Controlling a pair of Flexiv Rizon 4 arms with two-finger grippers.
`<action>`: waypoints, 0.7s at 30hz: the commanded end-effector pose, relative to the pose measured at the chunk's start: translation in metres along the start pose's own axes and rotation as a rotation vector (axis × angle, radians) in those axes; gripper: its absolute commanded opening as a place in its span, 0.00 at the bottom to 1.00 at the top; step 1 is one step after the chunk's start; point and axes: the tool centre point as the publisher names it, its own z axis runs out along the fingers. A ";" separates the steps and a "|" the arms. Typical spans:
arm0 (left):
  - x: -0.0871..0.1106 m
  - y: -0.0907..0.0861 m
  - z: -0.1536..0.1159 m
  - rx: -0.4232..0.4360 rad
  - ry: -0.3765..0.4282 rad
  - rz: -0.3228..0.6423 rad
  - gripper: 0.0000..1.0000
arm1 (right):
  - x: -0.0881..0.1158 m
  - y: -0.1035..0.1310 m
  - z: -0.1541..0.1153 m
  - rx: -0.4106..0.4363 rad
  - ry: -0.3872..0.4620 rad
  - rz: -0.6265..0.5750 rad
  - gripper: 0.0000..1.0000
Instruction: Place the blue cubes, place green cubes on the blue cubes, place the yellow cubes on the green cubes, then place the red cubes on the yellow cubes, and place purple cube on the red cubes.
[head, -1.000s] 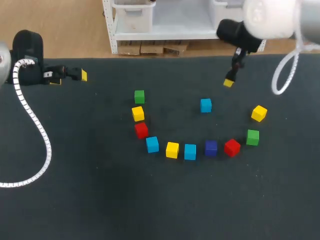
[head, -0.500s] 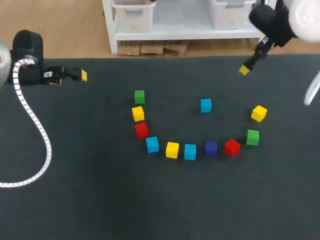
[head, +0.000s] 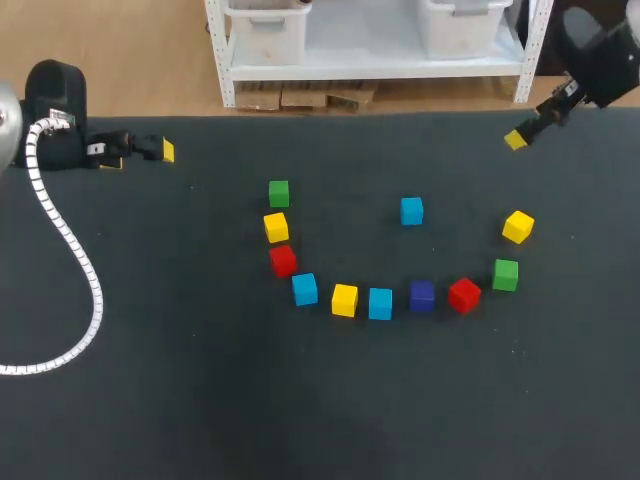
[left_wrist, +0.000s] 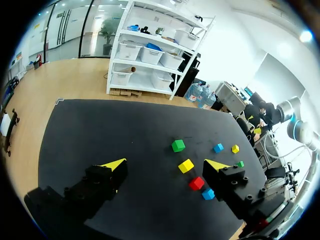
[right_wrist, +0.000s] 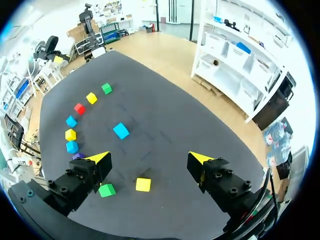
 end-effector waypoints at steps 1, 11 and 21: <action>0.001 0.004 0.000 0.016 -0.007 0.004 1.00 | 0.005 0.003 -0.002 0.019 -0.070 0.016 1.00; 0.001 0.004 0.000 0.016 -0.007 0.004 1.00 | 0.000 0.005 -0.005 0.027 -0.090 0.027 1.00; 0.001 0.004 0.000 0.016 -0.007 0.004 1.00 | 0.000 0.005 -0.005 0.027 -0.090 0.027 1.00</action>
